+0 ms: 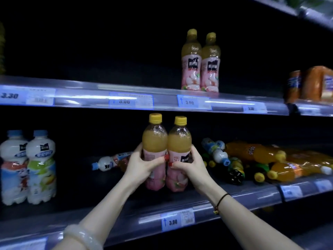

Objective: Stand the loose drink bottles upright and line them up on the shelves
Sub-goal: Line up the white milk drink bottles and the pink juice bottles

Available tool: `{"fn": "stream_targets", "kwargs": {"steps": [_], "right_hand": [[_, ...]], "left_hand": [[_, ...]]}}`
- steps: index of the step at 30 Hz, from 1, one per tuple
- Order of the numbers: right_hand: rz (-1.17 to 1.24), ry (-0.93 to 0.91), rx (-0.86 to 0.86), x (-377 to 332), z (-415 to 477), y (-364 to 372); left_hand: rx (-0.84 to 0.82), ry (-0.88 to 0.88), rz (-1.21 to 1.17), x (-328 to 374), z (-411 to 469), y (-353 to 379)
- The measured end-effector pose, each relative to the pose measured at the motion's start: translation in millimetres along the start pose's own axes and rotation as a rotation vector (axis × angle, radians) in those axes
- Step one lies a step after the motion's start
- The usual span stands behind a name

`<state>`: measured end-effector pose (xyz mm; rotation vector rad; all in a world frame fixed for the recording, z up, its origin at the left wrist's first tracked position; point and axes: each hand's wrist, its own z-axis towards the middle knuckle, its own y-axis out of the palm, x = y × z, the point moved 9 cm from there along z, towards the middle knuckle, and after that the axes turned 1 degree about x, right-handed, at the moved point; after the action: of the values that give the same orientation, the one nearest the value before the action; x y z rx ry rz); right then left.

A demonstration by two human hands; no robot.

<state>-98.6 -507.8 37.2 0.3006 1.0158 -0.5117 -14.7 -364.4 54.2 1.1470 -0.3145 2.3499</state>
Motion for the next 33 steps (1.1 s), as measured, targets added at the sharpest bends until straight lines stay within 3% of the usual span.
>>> {"fn": "stream_targets", "kwargs": {"steps": [10,15,25,33], "right_hand": [[0.146,-0.094,-0.052,-47.9,-32.9,-53.1],[0.183,-0.182,-0.055,-90.1,-25.0,-95.3],[0.191,-0.263,-0.092,-192.7,35.0,-156.3],[0.177,-0.363,-0.029,-249.7,98.5,-160.6]], "left_hand": [[-0.129,0.106,-0.012,68.0,-26.8,63.5],[-0.099,0.188,0.000,113.9,-20.2,106.6],[0.146,0.255,0.021,209.0,38.6,162.4],[0.339,0.291,0.009,244.2,102.9,129.0]]}}
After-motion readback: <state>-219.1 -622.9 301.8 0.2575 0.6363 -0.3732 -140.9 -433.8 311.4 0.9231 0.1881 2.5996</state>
